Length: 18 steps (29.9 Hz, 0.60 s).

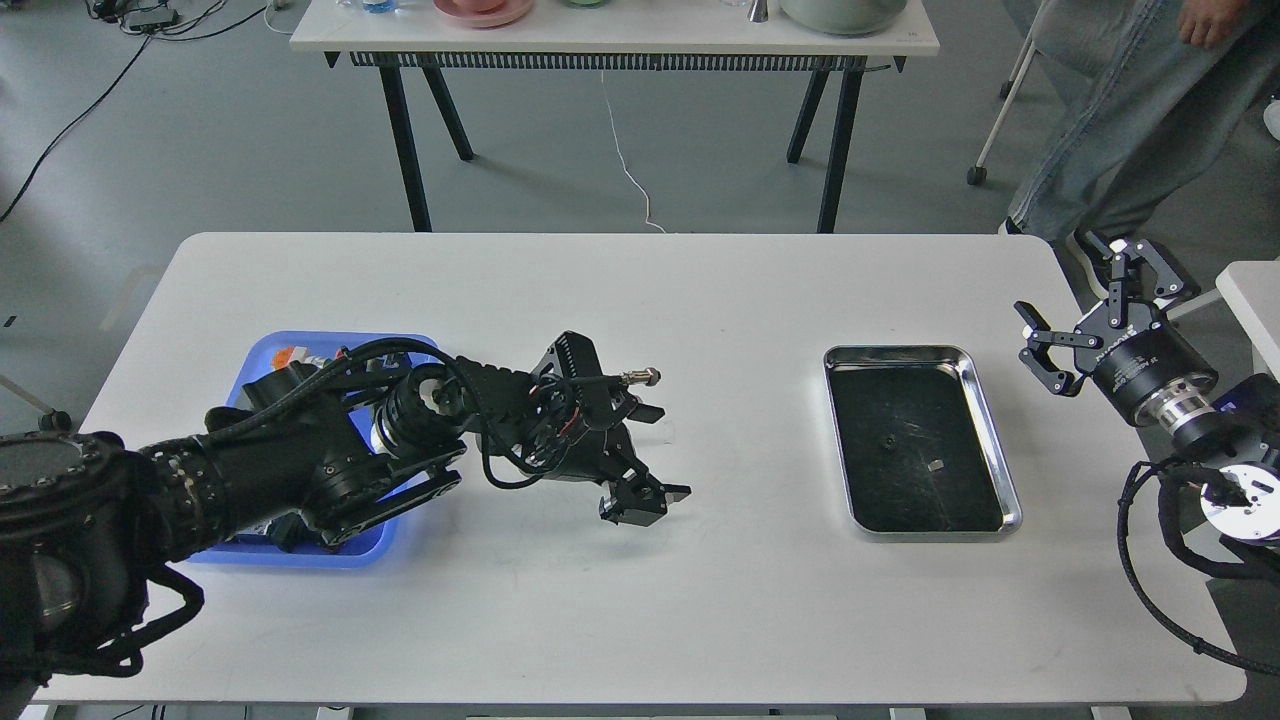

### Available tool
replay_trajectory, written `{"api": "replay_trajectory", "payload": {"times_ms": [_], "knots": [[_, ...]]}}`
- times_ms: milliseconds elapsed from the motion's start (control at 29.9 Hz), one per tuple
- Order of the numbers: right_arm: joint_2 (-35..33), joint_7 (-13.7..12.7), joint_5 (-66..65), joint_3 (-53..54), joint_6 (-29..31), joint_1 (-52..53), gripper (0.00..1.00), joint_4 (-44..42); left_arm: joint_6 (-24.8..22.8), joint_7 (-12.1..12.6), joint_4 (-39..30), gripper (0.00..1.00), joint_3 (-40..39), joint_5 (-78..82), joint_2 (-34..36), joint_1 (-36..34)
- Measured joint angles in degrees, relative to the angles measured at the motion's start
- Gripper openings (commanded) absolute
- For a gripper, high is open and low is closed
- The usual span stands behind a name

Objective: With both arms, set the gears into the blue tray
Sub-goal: 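Move the left gripper over the black gear on the table, then grasp the black gear with the left gripper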

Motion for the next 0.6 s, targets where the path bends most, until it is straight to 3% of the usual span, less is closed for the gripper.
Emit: {"api": "replay_trajectory", "payload": {"times_ms": [368, 602], "knots": [[-0.3, 0.0, 0.0, 0.1, 0.0, 0.0, 0.97, 0.1, 0.0, 0.0, 0.4, 0.88, 3.2, 0.0, 0.4, 1.4], [-0.5, 0.0, 0.0, 0.1, 0.0, -0.1, 0.97, 0.1, 0.0, 0.0, 1.5, 0.66, 3.2, 0.0, -0.1, 2.8]]}}
